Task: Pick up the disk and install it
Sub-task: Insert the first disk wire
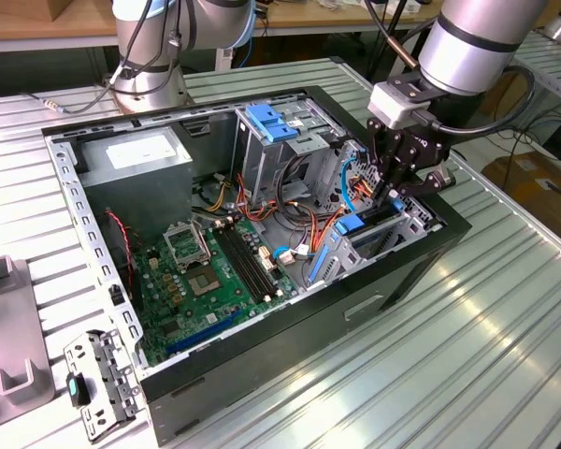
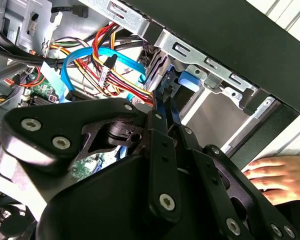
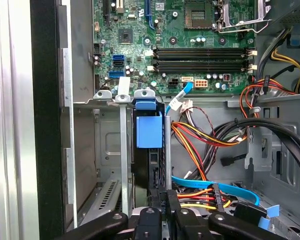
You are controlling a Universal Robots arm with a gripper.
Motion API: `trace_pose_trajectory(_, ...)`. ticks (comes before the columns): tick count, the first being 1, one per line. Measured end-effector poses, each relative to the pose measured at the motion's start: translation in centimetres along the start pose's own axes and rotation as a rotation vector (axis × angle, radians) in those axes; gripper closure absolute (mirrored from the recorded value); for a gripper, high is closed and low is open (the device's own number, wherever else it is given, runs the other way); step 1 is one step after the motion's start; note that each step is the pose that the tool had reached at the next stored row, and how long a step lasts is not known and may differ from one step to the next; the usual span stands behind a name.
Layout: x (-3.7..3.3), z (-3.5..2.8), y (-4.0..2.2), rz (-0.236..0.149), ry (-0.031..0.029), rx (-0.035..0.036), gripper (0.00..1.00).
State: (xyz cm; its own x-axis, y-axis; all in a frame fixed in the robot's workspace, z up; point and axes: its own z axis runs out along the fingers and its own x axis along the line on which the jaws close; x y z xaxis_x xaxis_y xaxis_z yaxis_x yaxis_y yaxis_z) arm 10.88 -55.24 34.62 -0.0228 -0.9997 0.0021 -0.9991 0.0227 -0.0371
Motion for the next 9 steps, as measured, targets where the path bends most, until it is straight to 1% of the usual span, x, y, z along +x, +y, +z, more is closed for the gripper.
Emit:
trace_pose_trajectory(3,0.00,0.00,0.00,-0.002,-0.0001,0.0000,0.83)
trace_pose_trajectory(5,0.00,0.00,0.00,-0.014,-0.0006,0.0000,0.83)
trace_pose_trajectory(9,0.00,0.01,-0.03,-0.013,-0.0003,0.0001,0.83)
